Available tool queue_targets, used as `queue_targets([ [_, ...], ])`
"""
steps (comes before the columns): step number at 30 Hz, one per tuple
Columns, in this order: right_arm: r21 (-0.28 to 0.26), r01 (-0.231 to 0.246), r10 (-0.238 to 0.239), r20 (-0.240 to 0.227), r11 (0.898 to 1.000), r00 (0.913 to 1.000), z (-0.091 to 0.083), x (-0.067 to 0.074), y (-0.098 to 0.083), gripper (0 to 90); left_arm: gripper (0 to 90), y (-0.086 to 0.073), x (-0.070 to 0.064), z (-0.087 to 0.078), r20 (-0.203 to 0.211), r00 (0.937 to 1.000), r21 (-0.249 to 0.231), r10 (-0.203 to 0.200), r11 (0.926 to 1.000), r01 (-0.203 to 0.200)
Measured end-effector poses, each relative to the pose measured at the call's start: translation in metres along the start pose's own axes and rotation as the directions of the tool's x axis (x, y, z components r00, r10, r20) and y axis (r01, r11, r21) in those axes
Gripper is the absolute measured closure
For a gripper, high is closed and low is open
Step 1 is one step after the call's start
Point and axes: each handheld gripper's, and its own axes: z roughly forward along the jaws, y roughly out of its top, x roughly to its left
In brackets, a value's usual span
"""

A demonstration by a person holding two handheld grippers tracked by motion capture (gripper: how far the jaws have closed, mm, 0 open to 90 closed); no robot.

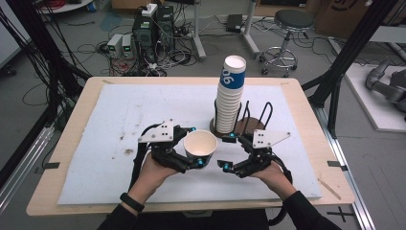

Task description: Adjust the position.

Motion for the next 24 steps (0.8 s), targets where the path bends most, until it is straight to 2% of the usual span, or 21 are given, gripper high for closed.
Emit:
queue_targets([
  [9,-0.009,-0.024,0.025,0.109,1.000,0.9938,-0.018,-0.014,-0.005,18.0,21.2,-0.009,0.006,-0.013,-0.056,0.9983,0.037,0.019,0.9992,-0.017],
  [12,0.003,-0.027,0.026,0.146,1.000,0.9889,-0.023,-0.017,-0.007,17.9,21.2,-0.012,0.008,-0.018,-0.071,0.9974,0.033,0.006,0.9995,-0.004],
  [20,-0.022,-0.030,0.034,0.190,0.999,0.9811,-0.035,-0.021,-0.009,17.9,21.1,-0.010,0.008,-0.021,-0.077,0.9970,0.018,0.005,0.9998,-0.004],
  [24,-0.028,-0.033,0.038,0.197,0.999,0.9798,-0.039,-0.021,-0.009,18.0,21.0,-0.010,0.009,-0.021,-0.076,0.9971,0.016,0.001,0.9999,0.000],
])
